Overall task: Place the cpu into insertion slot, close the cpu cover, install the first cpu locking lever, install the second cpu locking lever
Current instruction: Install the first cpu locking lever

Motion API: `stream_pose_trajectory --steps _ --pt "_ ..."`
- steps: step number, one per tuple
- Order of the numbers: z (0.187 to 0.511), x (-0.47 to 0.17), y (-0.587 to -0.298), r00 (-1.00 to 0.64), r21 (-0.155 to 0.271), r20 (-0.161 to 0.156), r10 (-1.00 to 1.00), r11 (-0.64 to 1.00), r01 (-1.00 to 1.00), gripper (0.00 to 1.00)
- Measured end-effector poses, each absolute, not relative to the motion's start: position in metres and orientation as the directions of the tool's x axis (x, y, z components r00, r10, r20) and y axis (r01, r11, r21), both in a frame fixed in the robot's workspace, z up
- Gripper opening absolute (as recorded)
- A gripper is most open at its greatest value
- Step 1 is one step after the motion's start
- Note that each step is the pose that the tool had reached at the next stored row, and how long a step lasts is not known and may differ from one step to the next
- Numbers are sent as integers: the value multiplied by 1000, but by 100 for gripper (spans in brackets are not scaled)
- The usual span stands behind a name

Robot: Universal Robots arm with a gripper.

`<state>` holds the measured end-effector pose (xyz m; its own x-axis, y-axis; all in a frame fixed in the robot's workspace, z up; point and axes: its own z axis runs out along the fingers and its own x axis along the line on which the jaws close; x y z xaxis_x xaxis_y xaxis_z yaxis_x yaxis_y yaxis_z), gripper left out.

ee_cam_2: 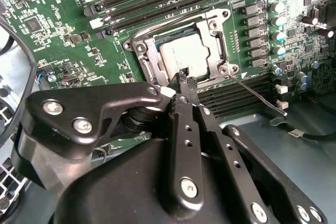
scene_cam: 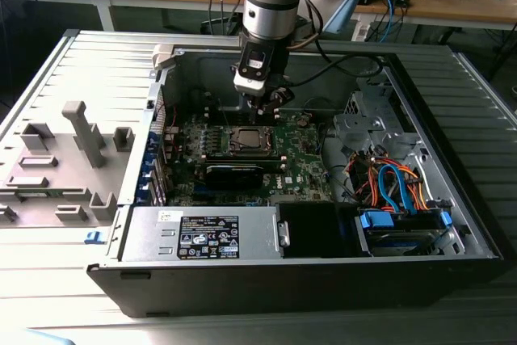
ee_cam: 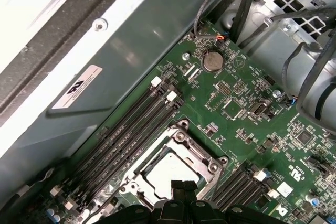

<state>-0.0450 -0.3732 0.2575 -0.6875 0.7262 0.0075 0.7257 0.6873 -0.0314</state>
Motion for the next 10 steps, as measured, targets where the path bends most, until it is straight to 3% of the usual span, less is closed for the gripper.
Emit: stream_pose_trajectory --steps 10 --pt "258 -45 -373 -710 -31 8 704 710 703 11"
